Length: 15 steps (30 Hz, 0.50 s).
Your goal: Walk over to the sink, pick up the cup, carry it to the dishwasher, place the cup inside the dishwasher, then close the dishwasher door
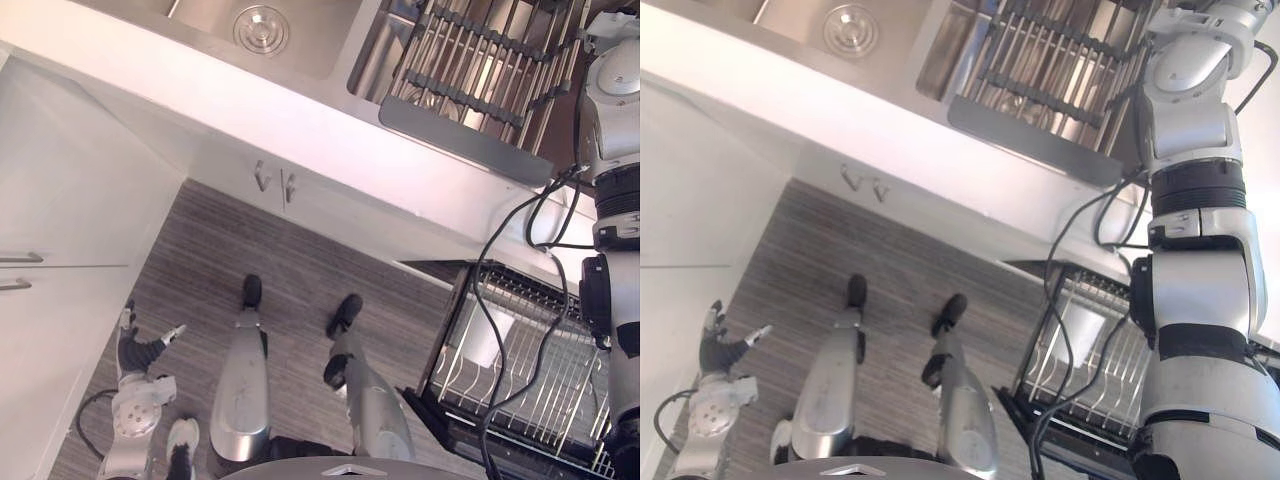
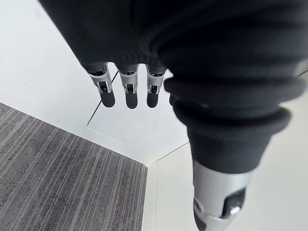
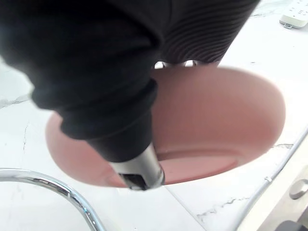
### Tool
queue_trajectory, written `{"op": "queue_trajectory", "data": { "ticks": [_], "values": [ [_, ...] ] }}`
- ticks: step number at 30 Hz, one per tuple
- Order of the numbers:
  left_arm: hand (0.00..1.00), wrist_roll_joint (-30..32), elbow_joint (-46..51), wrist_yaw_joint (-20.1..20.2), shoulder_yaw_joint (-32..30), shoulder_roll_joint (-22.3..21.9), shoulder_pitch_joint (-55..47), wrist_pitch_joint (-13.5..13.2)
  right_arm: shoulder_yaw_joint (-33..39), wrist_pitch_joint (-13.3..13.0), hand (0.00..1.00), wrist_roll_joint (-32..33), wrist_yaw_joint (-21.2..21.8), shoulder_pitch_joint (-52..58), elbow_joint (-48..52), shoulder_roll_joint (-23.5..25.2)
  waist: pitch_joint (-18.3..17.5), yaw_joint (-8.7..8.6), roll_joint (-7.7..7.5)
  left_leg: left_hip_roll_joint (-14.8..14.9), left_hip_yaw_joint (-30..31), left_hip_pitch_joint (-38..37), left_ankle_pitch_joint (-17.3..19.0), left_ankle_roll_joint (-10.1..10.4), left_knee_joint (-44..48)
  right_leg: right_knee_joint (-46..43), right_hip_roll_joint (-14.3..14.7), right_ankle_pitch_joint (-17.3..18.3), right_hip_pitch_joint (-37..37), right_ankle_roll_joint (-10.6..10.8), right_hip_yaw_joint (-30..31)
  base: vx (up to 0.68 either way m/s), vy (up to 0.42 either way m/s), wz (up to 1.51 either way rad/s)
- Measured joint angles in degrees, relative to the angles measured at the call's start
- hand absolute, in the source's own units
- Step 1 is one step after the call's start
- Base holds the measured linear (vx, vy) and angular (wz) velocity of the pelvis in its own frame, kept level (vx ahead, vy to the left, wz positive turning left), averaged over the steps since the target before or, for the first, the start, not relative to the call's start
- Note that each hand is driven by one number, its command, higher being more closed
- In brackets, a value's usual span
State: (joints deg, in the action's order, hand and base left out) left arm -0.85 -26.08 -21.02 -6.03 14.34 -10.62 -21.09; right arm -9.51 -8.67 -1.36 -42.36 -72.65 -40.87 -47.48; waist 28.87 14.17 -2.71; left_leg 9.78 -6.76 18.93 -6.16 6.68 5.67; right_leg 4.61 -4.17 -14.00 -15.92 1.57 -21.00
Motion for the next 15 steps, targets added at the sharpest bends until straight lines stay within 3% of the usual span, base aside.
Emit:
{"op": "queue_trajectory", "data": {
  "ticks": [8,15],
  "values": [
    [0.00,1.2,-0.1,-0.1,0.0,-1.4,-0.1,0.0,4.2,-0.1,1.00,1.1,3.3,4.7,4.2,2.1,-0.4,-0.85,-0.85,-0.2,-1.4,-5.1,-2.1,0.0,-5.4,0.0,0.1,0.6,2.1,0.3,0.5,0.03,0.001,-0.05],
    [0.00,2.3,-2.0,-1.2,0.0,-1.4,-0.5,-0.1,5.8,0.2,1.00,0.4,6.1,10.8,6.4,2.3,-3.0,-2.35,-4.54,-0.3,-4.2,-10.0,-1.9,0.2,-8.3,0.0,0.3,1.0,4.0,0.8,2.9,0.06,0.016,-0.16]
  ]
}}
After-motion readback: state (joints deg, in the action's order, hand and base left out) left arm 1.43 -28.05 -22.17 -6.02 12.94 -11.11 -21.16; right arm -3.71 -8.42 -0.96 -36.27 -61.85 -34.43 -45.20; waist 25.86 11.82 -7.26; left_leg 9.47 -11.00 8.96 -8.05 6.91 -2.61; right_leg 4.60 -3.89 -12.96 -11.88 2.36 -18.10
